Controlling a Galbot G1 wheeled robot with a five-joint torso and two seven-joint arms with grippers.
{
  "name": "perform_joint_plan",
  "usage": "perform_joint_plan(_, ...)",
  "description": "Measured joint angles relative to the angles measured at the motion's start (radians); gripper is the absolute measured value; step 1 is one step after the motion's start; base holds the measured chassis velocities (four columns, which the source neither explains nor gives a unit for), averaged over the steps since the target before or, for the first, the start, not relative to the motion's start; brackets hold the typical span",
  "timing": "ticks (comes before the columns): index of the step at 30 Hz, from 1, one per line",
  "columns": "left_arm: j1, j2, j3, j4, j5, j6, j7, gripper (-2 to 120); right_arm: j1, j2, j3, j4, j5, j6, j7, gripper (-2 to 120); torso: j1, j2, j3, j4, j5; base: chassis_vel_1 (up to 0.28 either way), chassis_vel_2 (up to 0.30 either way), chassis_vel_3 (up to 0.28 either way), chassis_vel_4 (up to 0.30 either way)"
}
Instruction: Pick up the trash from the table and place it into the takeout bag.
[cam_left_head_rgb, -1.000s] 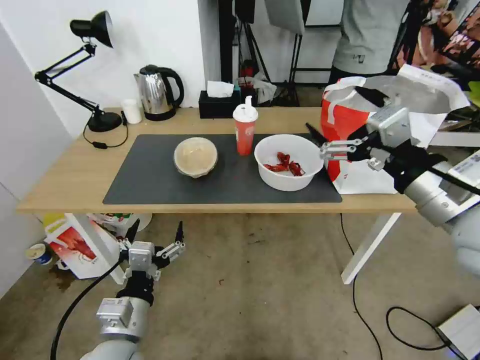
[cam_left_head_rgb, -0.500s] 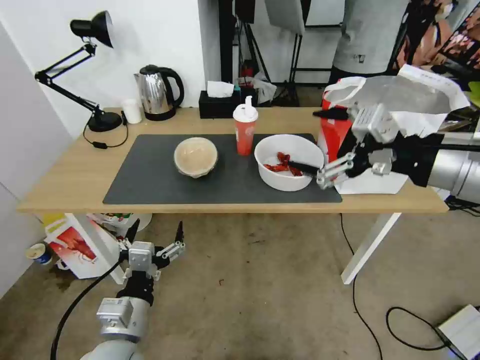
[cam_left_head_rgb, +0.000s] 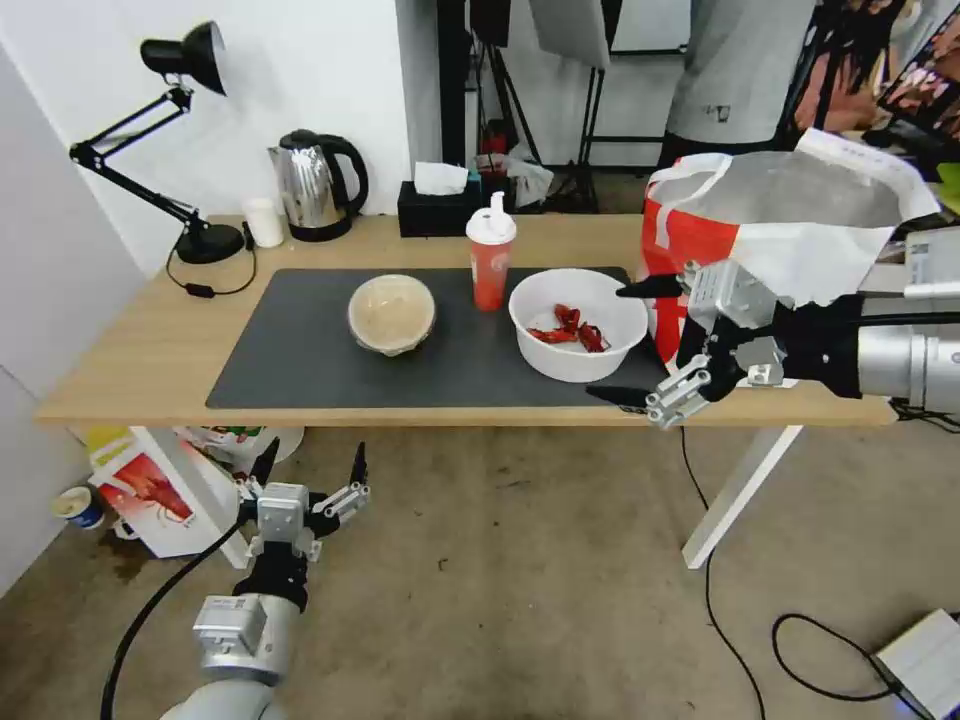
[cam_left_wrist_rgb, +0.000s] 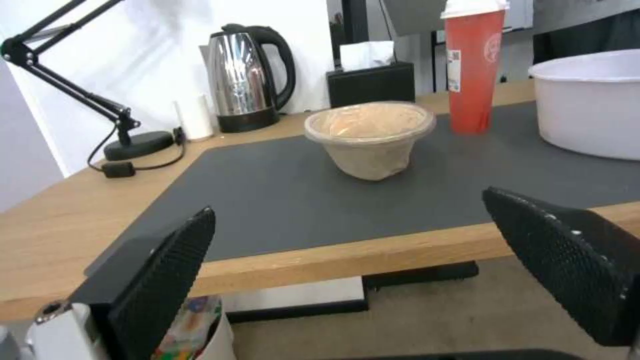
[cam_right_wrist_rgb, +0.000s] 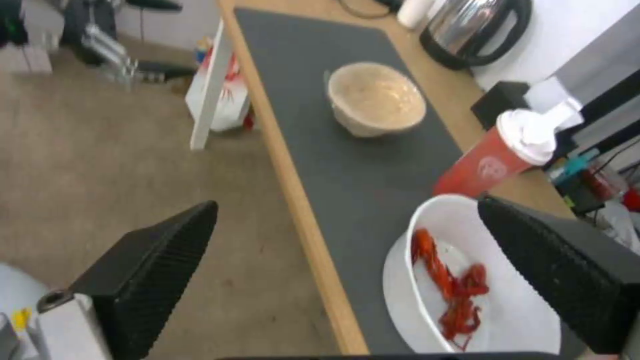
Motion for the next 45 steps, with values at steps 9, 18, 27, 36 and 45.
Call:
perform_joint_plan(9, 0.000, 0.000, 0.000, 0.000, 0.000, 0.000, 0.000, 100, -0.248, -0.192, 0.312, -0.097, 0.060, -0.002, -0.047, 100, 0.000, 0.000, 0.000, 0.0002, -0.0012, 0.000, 0.000, 0.000, 0.000)
perform_joint_plan(18, 0.000, 0.000, 0.000, 0.000, 0.000, 0.000, 0.000, 100, -0.455, -0.348, 0.538, -0.201, 0.121, -0.028, -0.065, 100, 0.000, 0.000, 0.000, 0.0003, -0.0006, 0.000, 0.000, 0.000, 0.000)
perform_joint_plan(27, 0.000, 0.000, 0.000, 0.000, 0.000, 0.000, 0.000, 100, -0.529, -0.421, 0.613, -0.273, 0.164, -0.047, -0.091, 100, 0.000, 0.000, 0.000, 0.0003, -0.0007, 0.000, 0.000, 0.000, 0.000)
perform_joint_plan(36, 0.000, 0.000, 0.000, 0.000, 0.000, 0.000, 0.000, 100, -0.561, -0.469, 0.591, -0.333, 0.160, 0.051, -0.144, 100, 0.000, 0.000, 0.000, 0.0000, -0.0006, 0.000, 0.000, 0.000, 0.000)
perform_joint_plan(45, 0.000, 0.000, 0.000, 0.000, 0.000, 0.000, 0.000, 100, -0.582, -0.499, 0.592, -0.378, 0.157, 0.048, -0.205, 100, 0.000, 0.000, 0.000, 0.0002, -0.0007, 0.000, 0.000, 0.000, 0.000)
